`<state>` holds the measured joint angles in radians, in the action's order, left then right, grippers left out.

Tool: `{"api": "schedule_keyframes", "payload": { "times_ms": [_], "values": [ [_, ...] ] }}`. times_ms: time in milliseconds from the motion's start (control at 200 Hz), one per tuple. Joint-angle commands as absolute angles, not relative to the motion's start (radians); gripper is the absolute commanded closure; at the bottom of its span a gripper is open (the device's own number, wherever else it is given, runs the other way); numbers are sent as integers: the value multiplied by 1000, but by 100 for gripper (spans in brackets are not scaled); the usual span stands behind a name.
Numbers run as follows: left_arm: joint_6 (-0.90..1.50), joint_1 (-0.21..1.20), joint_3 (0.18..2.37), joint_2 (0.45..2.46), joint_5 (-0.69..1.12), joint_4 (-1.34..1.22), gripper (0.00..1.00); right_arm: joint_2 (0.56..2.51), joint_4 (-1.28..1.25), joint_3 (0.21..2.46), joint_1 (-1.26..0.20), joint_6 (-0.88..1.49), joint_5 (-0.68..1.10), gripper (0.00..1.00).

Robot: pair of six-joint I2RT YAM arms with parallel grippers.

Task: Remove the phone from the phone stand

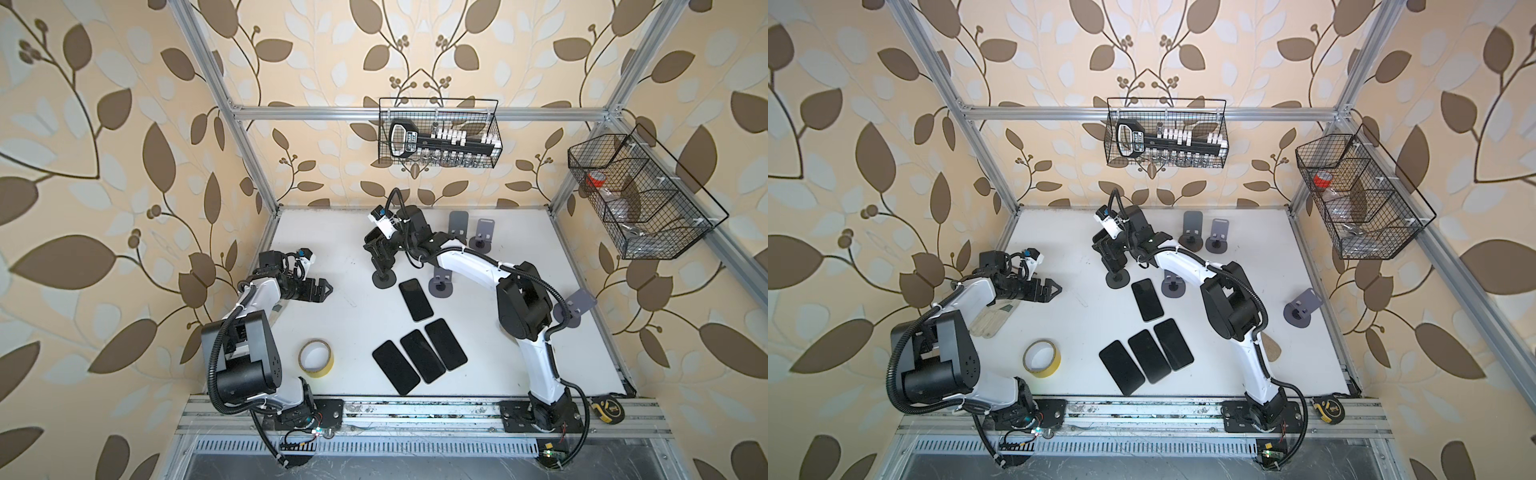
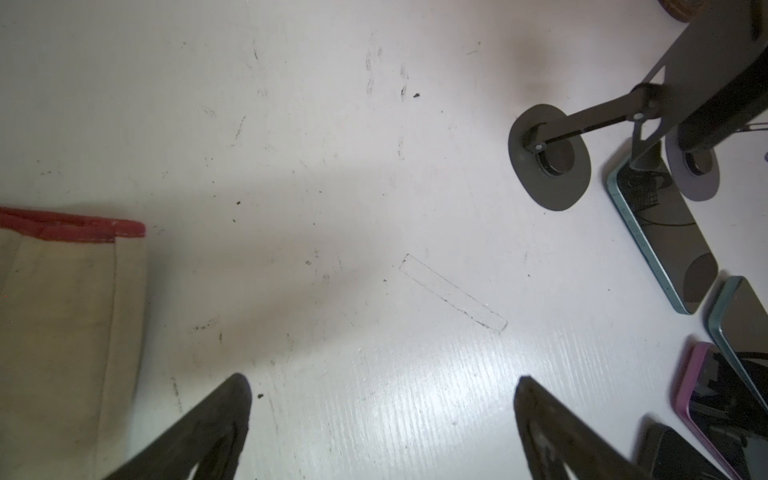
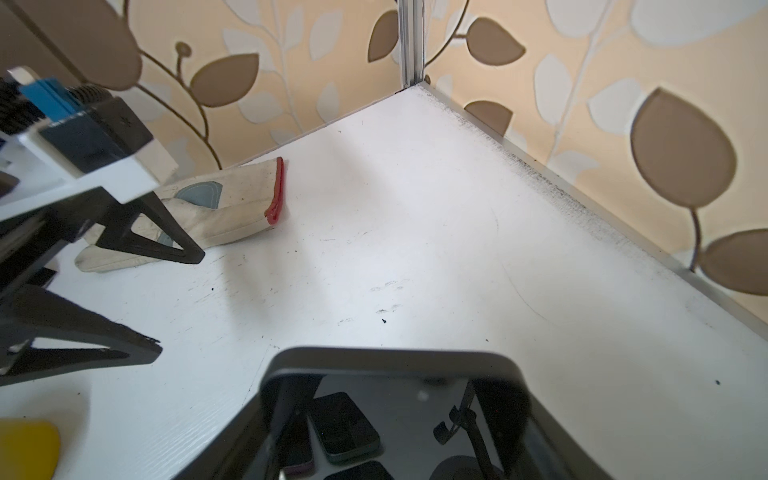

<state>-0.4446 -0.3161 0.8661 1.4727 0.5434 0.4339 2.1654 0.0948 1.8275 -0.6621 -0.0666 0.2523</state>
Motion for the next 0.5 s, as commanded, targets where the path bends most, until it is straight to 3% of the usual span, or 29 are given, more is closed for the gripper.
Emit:
{"api": "schedule_keyframes", "payload": {
  "times_ms": [0, 495],
  "values": [
    [-468, -325, 871, 1466, 572, 437, 1, 2080, 97, 1860, -673, -69, 238, 43],
    [-467, -325, 867, 1459, 581, 432, 1, 1951, 120, 1751, -754, -15, 217, 44]
  ]
}}
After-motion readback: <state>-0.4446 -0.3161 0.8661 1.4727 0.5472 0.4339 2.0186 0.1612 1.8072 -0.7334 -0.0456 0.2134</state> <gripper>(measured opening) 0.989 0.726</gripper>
